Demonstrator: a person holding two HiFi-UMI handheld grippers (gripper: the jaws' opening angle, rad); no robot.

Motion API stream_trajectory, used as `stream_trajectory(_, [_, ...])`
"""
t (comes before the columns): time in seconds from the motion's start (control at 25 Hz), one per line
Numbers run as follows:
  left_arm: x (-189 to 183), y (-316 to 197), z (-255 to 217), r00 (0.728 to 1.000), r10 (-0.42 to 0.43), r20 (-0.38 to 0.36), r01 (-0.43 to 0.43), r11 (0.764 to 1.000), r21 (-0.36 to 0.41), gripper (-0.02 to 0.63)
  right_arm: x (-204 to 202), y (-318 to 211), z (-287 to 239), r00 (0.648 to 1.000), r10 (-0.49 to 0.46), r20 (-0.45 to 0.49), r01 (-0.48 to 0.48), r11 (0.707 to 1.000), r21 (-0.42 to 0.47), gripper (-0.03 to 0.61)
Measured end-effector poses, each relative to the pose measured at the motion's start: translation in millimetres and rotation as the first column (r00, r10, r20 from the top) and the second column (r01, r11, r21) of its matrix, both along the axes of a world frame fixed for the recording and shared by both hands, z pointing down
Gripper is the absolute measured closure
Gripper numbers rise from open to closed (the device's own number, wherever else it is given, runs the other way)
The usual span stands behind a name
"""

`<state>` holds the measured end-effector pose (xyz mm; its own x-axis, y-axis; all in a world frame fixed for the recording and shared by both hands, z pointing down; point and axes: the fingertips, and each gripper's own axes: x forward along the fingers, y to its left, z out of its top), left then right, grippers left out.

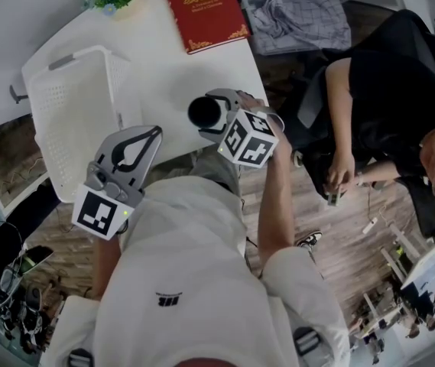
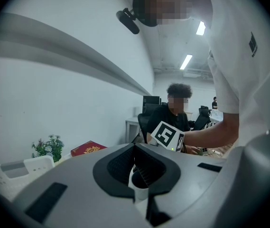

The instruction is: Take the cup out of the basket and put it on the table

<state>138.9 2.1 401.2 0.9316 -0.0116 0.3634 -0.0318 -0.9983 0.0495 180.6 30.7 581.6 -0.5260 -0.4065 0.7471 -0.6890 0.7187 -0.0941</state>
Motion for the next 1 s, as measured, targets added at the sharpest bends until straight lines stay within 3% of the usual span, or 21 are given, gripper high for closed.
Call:
stream_trajectory(0.6, [-8,0,-2,1.0,0.011,-0.011,-0.011,1.0,0.005,0.603,-4,8,4,1.0,-0.007,-0.031,0.005,0.999,-0.04,0.225])
stream_trajectory(1.0, [-11,4,-3,0.999,0.025,-0.025,-0.024,1.0,0.004,0.603,1,14,2,0.998,0.041,-0.041,-0.042,0.998,-0.035,0.225])
